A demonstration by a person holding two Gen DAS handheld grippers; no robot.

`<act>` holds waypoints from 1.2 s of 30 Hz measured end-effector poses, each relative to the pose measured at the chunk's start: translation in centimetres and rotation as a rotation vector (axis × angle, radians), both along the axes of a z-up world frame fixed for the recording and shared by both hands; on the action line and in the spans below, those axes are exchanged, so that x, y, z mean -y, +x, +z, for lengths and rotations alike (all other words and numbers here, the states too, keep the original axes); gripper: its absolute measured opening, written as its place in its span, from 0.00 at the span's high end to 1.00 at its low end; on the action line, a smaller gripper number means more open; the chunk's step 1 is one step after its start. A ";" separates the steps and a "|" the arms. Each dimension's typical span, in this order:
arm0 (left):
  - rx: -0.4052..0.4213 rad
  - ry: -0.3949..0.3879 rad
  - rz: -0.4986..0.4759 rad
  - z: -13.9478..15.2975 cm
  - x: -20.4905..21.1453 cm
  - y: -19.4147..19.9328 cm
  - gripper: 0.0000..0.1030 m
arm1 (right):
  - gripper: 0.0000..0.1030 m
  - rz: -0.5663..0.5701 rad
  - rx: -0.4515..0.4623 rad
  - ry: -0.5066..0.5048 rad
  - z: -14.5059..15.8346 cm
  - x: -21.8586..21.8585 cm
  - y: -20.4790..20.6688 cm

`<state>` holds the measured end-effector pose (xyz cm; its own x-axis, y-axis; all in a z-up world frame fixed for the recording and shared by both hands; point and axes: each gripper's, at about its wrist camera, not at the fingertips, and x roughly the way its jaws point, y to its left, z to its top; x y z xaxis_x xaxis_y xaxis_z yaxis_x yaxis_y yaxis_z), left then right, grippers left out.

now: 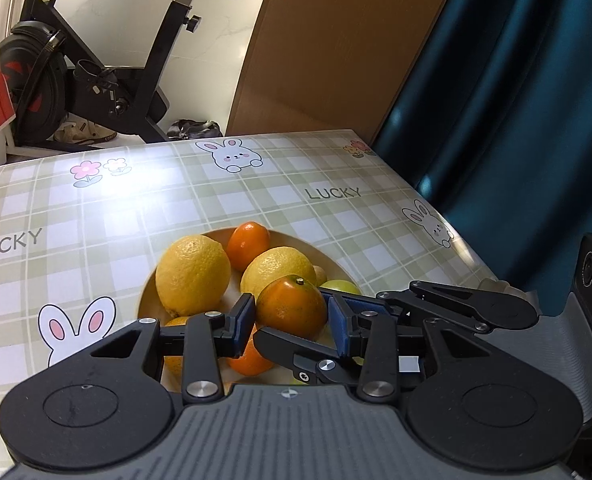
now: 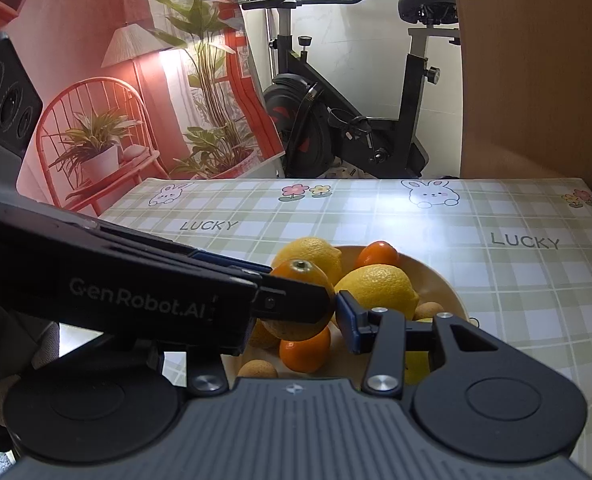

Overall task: Organize fruits
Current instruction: 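Carry the orange with the left tool onto the plate, then open the left tool to release the orange on the plate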

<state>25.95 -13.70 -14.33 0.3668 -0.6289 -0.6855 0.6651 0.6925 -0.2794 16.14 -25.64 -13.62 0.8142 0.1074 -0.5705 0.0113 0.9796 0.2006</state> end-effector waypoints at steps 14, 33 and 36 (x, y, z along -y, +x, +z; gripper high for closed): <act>-0.034 0.040 -0.038 -2.3 2.5 -0.3 0.58 | 0.55 -0.047 -0.056 0.009 -2.1 2.2 -1.0; -0.080 0.049 -0.019 -4.4 2.7 0.5 0.57 | 0.55 -0.044 -0.122 0.013 -3.4 2.4 0.1; -0.094 0.036 -0.012 -4.5 2.4 0.6 0.56 | 0.54 -0.045 -0.128 0.018 -3.5 2.4 0.2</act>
